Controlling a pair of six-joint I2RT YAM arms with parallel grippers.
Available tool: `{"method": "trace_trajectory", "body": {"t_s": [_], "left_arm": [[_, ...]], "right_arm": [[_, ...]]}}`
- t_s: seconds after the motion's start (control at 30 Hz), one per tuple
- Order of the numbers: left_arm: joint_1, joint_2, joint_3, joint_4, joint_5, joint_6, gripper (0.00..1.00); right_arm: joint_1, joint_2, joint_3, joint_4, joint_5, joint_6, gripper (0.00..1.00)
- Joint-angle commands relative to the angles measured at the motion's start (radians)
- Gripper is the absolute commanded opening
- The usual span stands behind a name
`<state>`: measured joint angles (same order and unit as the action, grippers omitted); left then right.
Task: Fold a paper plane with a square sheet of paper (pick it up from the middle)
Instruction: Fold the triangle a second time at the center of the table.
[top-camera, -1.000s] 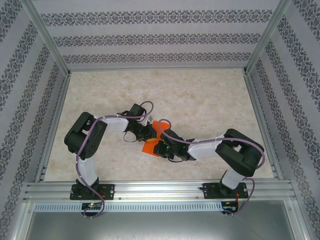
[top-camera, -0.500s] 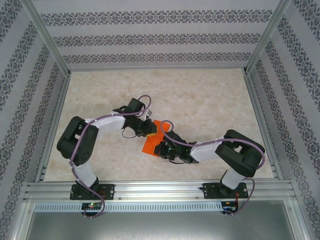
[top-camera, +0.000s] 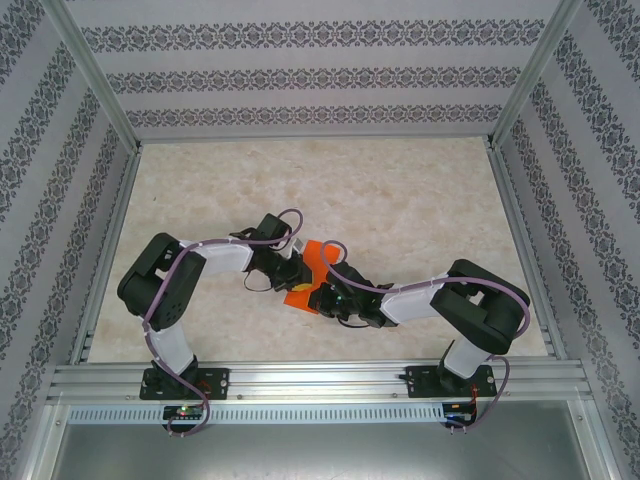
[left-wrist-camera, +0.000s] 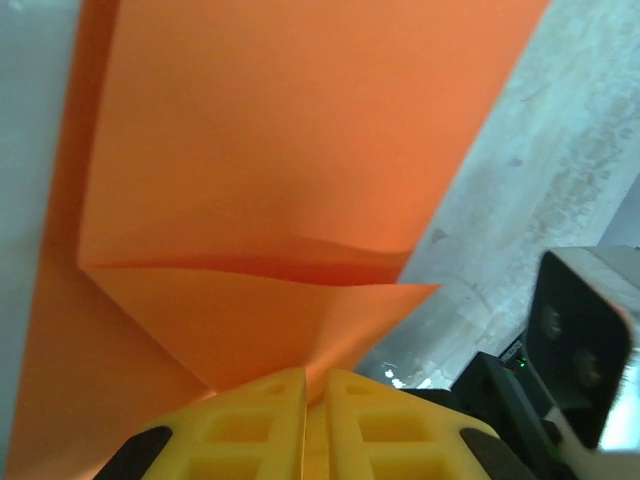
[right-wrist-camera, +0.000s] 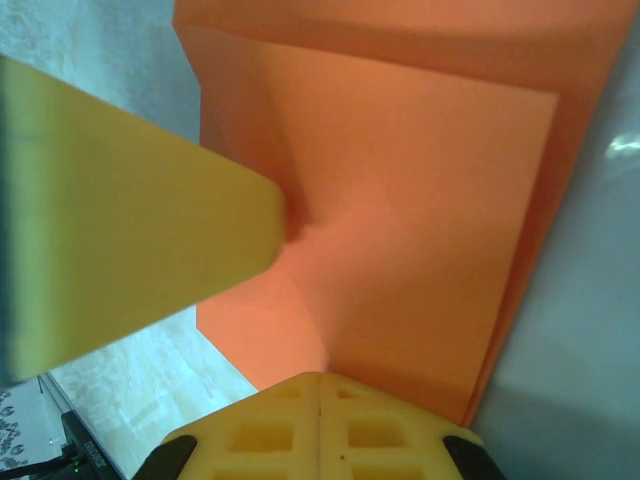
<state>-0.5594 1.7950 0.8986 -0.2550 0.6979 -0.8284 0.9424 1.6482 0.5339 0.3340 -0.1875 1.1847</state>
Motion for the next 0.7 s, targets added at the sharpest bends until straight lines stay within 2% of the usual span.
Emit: {"method": "trace_trajectory", "body": {"t_s": [0.0, 0.3, 0.67], "left_arm": [[-0.009, 0.005, -0.011, 0.037, -0.035, 0.0, 0.15], [0.02, 0.029, 0.026, -0.013, -0.149, 0.031, 0.15], [0.107, 0.083, 0.08, -0.003, -0.118, 0.054, 0.15]], "right_arm": [[0.004, 0.014, -0.03, -0.068, 0.018, 0.006, 0.04], [0.005, 0.002, -0.046, -0.08, 0.005, 0.004, 0.03], [0.001, -0.011, -0.061, -0.104, -0.017, -0.019, 0.03]]}}
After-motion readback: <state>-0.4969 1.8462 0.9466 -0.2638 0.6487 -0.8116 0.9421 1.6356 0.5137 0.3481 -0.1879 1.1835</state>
